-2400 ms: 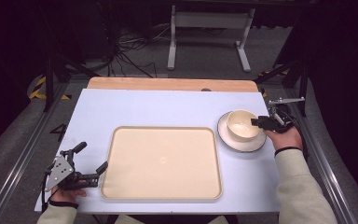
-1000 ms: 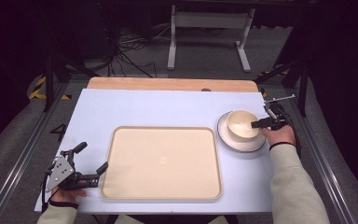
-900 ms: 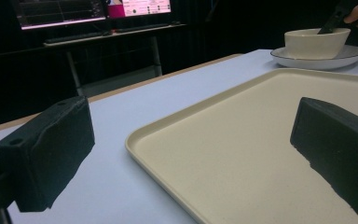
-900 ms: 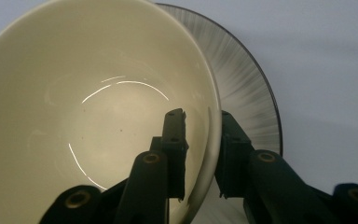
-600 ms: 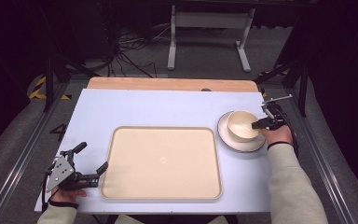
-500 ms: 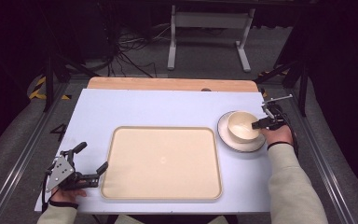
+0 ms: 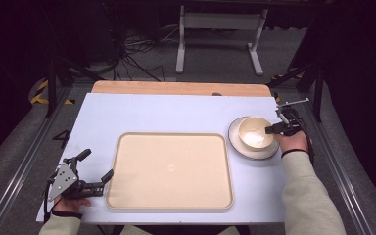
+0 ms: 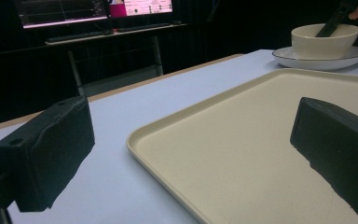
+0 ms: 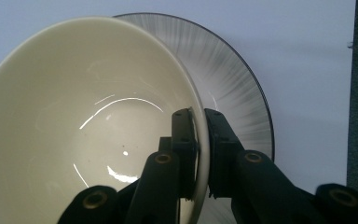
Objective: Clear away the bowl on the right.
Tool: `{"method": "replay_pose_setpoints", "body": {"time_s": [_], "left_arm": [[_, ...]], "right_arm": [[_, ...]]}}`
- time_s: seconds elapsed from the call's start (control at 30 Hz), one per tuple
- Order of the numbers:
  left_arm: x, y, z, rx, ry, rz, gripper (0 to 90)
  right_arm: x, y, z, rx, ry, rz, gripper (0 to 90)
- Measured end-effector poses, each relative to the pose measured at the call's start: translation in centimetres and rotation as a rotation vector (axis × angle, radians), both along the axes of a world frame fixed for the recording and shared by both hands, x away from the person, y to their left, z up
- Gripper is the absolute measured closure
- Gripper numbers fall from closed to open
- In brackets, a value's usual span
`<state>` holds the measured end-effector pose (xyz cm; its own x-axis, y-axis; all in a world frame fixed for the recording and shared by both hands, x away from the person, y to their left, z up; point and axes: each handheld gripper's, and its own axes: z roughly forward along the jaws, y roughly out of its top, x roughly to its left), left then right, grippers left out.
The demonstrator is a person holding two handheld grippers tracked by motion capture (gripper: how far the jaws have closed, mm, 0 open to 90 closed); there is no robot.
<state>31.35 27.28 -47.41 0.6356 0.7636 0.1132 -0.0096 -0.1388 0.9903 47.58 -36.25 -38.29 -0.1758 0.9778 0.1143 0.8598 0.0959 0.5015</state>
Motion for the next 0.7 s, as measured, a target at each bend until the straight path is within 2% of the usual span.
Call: {"method": "replay_pose_setpoints", "body": {"time_s": [0.13,0.27,0.6,0.7], "left_arm": [[0.0,0.0,0.0,-0.001,0.003,-0.001,0.2],[0.0,0.0,0.0,0.0,0.0,0.0,0.2],[0.0,0.0,0.0,-0.001,0.002,-0.002,0.2],[0.0,0.0,0.0,-0.007,0.005,-0.003,0.2]], "right_arm": [[-0.1,0.3,0.4,-0.008,-0.007,0.01,83.1],[-0.2,0.8,1.2,-0.041,-0.014,0.025,82.7],[-0.7,0.9,3.2,-0.048,-0.041,0.043,82.5],[-1.0,1.0,4.0,-0.045,-0.064,0.061,82.4]]}}
